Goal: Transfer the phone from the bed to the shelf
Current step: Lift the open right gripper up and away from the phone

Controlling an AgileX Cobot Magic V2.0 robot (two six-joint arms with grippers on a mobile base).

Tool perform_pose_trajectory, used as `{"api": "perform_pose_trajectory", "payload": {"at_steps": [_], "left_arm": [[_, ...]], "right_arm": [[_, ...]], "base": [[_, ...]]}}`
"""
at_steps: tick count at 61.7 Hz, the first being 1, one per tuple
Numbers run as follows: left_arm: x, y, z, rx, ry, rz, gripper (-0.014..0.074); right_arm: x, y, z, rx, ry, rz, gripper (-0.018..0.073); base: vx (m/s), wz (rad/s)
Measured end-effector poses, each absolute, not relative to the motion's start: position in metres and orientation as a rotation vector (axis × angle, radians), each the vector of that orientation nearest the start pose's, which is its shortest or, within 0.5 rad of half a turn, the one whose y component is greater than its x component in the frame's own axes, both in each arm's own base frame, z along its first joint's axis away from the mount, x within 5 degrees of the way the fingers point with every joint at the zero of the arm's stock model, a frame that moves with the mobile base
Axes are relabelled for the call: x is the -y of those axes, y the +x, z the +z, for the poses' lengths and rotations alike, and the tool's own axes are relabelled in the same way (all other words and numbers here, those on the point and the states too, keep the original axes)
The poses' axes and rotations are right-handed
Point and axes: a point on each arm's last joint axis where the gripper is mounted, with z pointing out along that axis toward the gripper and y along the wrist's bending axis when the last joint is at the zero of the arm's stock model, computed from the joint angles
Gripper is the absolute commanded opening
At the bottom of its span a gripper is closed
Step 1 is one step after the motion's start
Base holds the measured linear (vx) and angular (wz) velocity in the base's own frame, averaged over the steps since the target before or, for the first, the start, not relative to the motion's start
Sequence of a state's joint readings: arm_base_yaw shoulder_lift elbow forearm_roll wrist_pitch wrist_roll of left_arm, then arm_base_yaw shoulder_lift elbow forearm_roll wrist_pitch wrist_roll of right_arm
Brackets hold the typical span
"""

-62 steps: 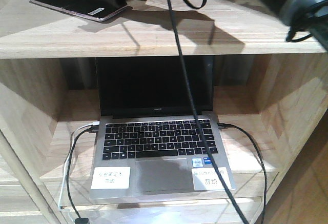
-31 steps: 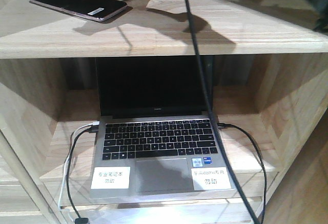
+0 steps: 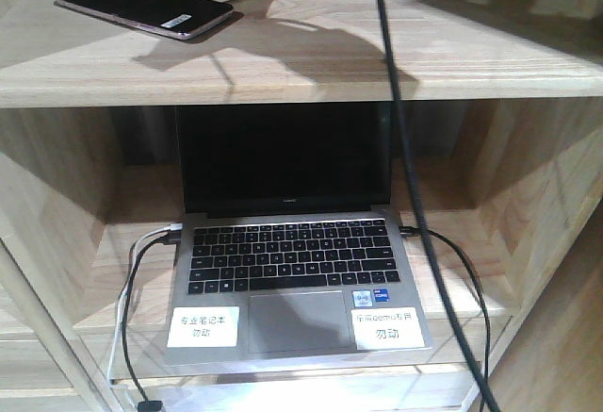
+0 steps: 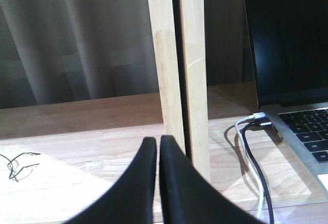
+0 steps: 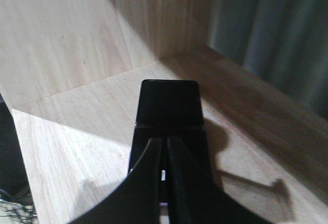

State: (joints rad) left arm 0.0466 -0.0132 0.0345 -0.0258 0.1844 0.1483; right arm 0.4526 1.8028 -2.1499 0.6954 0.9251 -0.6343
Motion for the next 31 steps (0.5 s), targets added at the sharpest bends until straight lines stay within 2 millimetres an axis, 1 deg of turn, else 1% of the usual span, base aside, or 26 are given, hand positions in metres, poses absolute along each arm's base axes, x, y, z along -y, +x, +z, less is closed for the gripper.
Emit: {"api": "perform_pose_trajectory", "payload": {"at_steps": [13, 31], "left_arm": [[-0.002, 0.056, 0.185, -1.689, 0.068, 0.123, 0.0001], [-0.002, 0.056, 0.185, -1.689, 0.068, 0.123, 0.0001]], "right_arm": [[-0.208, 0.325, 0.497, -1.697, -0.916, 0.687, -0.0006], [-0.208, 0.321, 0.493, -1.736, -0.970, 0.697, -0.0006]], "base": [[0.00, 0.00], [0.00, 0.00]]}}
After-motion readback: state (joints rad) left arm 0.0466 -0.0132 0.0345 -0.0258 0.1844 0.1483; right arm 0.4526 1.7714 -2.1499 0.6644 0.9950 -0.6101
